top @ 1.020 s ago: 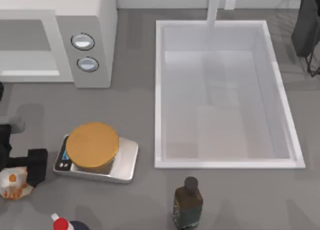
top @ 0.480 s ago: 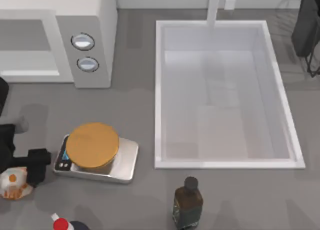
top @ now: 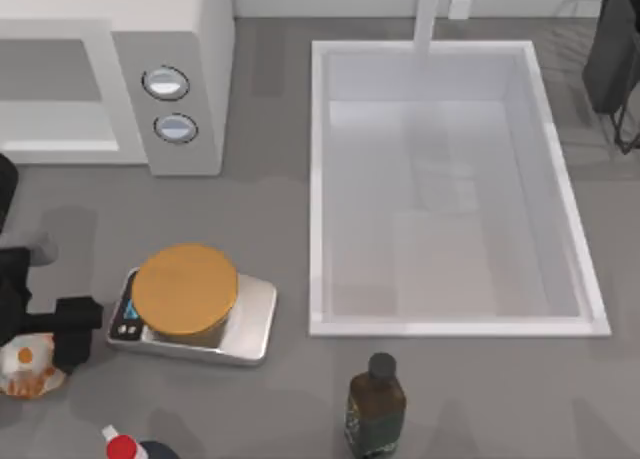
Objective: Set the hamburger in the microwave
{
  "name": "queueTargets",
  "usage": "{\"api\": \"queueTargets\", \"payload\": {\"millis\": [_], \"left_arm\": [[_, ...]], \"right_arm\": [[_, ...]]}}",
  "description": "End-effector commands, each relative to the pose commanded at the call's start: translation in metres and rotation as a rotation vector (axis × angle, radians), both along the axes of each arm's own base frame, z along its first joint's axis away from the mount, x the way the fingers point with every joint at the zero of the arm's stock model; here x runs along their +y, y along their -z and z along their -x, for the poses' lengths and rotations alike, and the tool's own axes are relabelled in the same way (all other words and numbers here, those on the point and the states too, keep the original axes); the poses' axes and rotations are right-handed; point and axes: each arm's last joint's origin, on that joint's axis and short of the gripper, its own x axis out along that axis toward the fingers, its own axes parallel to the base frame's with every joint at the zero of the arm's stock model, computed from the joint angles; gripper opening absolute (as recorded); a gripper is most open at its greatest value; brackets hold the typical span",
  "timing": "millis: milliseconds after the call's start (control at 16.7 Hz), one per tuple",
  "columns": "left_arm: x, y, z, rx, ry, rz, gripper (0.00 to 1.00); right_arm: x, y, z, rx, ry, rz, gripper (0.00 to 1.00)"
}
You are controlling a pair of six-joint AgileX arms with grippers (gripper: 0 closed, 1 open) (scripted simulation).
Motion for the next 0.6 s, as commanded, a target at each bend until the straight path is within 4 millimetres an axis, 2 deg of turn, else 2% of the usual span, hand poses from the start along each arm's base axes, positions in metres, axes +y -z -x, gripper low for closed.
{"api": "queueTargets", "payload": {"millis": [300, 600], "left_arm": [[0.0, 0.0, 0.0, 0.0, 0.0, 0.0, 0.02], [0.0, 0.0, 0.0, 0.0, 0.0, 0.0, 0.0]], "right_arm": [[0.0, 0.0, 0.0, 0.0, 0.0, 0.0, 1.0], [0.0, 0.0, 0.0, 0.0, 0.0, 0.0, 1.0]]}}
